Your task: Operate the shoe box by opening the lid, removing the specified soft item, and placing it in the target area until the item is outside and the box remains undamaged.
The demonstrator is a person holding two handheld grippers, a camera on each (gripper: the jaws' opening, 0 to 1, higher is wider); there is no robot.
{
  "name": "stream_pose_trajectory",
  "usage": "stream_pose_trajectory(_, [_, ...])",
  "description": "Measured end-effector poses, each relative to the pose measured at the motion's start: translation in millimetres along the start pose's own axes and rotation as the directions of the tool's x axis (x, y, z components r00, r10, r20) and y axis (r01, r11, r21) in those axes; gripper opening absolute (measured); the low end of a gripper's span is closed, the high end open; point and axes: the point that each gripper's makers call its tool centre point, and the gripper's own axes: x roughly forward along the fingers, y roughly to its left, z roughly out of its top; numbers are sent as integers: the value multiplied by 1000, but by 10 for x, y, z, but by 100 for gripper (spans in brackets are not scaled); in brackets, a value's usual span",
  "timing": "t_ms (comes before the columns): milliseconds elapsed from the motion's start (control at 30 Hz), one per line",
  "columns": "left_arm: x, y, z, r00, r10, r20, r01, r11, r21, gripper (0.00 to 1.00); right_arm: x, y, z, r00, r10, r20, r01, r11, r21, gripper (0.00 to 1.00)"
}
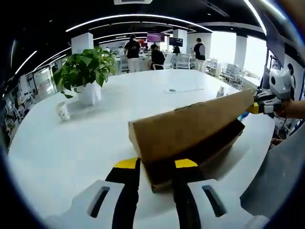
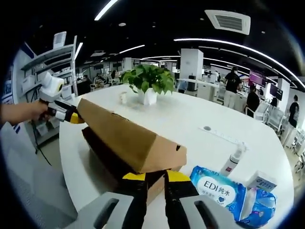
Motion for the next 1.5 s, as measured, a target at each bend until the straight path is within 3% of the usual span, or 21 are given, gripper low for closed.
stream_pose_trajectory(267, [-18, -40, -114, 999, -28, -15, 29, 999, 33, 33, 14, 151, -147, 997, 71, -28, -72, 995, -65, 21])
stream_pose_trajectory(667, [44, -120, -367, 995, -57, -85, 62, 996, 68, 35, 77, 292, -376, 988, 117, -98, -130, 981, -145, 25])
stream_pose_trajectory(1333, [243, -117, -592, 988, -47, -145, 63, 993, 105, 34, 249, 310, -609, 981, 86, -175, -113, 982, -150, 25])
stream_pose_trajectory(1500, [324, -79, -561, 988, -36, -153, 51, 994, 93, 35, 307, 270, -616, 981, 74, -179, -102, 984, -148, 26])
